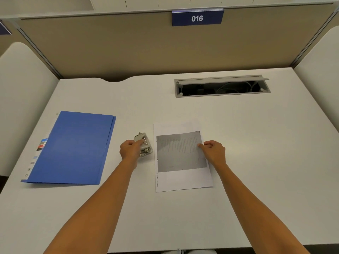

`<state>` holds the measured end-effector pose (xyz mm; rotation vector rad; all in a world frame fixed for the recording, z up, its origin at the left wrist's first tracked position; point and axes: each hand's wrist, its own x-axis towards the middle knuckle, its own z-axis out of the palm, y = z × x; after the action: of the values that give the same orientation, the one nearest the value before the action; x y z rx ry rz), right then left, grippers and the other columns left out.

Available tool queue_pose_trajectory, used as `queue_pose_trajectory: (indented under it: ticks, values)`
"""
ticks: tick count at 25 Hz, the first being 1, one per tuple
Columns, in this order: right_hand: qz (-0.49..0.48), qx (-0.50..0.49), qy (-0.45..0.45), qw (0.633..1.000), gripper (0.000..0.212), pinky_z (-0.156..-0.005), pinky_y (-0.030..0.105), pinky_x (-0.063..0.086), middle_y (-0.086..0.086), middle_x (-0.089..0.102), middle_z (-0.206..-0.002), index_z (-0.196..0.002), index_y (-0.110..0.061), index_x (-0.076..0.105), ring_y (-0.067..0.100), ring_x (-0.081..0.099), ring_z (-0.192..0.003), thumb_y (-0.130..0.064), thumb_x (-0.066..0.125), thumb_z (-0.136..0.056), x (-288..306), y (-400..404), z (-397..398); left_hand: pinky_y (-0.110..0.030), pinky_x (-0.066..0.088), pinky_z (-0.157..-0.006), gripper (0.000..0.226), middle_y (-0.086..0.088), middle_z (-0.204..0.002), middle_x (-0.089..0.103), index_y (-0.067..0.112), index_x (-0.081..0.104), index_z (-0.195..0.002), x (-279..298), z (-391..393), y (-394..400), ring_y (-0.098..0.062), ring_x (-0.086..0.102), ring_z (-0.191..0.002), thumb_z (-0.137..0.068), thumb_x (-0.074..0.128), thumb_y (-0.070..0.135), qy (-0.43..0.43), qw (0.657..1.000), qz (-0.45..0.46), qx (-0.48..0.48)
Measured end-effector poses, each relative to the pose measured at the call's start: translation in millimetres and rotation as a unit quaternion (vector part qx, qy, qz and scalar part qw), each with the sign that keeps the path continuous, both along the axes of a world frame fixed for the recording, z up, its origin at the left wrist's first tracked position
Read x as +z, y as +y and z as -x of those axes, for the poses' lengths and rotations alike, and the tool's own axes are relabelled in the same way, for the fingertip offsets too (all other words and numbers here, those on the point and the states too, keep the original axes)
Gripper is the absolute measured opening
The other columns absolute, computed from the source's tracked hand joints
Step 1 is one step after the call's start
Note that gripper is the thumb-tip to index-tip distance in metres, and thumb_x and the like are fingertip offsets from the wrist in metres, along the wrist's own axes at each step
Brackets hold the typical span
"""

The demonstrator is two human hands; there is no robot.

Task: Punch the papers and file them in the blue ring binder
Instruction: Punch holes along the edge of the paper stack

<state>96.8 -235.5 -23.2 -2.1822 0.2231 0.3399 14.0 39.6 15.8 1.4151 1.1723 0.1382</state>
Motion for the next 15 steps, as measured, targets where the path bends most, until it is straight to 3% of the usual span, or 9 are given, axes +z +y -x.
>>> queue_pose_trajectory:
  ticks: [2,4,7,10,13,15]
  values:
    - [0.025,-0.010,-0.072,0.997,0.049,-0.082,0.026,0.047,0.001,0.063,-0.111,-0.115,-0.013,0.057,0.016,0.059,-0.097,-0.044,0.071,-0.079,5,2,5,-0.050,0.058,-0.082,0.026,-0.010,-0.088,0.065,0.014,0.052,-0.069,4,-5,-12,-0.032,0.068,-0.092,-0.074,0.078,0.018,-0.006,1.000,0.009,-0.020]
    - [-0.014,0.018,-0.116,0.993,0.052,-0.081,0.024,0.050,0.000,0.061,-0.114,-0.118,-0.016,0.054,0.017,0.060,-0.101,-0.042,0.074,-0.077,17,9,9,-0.046,0.059,-0.079,0.027,-0.006,-0.082,0.063,0.014,0.052,-0.067,11,-12,-30,-0.029,0.066,-0.085,-0.073,0.079,0.018,-0.006,0.999,0.001,-0.048]
    - [-0.133,0.149,-0.069,0.977,0.070,-0.076,0.017,0.050,-0.001,0.056,-0.117,-0.128,-0.022,0.046,0.016,0.059,-0.100,-0.032,0.083,-0.069,38,30,18,-0.026,0.050,-0.054,0.020,-0.001,-0.073,0.061,0.009,0.059,-0.074,24,-24,-68,-0.016,0.060,-0.066,-0.076,0.078,0.017,-0.002,0.993,-0.058,-0.099]
    - [-0.142,0.264,-0.043,0.953,0.098,-0.080,0.013,0.050,-0.006,0.038,-0.134,-0.142,-0.027,0.028,0.011,0.055,-0.109,-0.022,0.087,-0.063,40,48,29,-0.018,0.040,-0.047,0.016,-0.001,-0.069,0.062,0.011,0.063,-0.074,37,-35,-110,-0.012,0.058,-0.060,-0.075,0.077,0.018,-0.009,0.985,-0.097,-0.139]
    - [-0.160,0.165,-0.071,0.971,0.077,-0.069,0.004,0.047,-0.008,0.040,-0.130,-0.139,-0.020,0.033,0.015,0.057,-0.108,-0.013,0.077,-0.076,40,50,31,-0.024,0.051,-0.055,0.013,0.001,-0.067,0.065,0.016,0.063,-0.066,41,-45,-140,-0.016,0.064,-0.066,-0.074,0.074,0.017,-0.026,0.980,-0.100,-0.170]
    - [-0.086,0.124,-0.135,0.979,0.071,-0.066,0.005,0.047,-0.004,0.040,-0.132,-0.133,-0.019,0.039,0.011,0.059,-0.096,-0.016,0.078,-0.074,39,43,25,-0.027,0.057,-0.065,0.007,0.005,-0.069,0.065,0.015,0.069,-0.071,41,-50,-154,-0.013,0.064,-0.069,-0.075,0.073,0.017,-0.036,0.976,-0.095,-0.195]
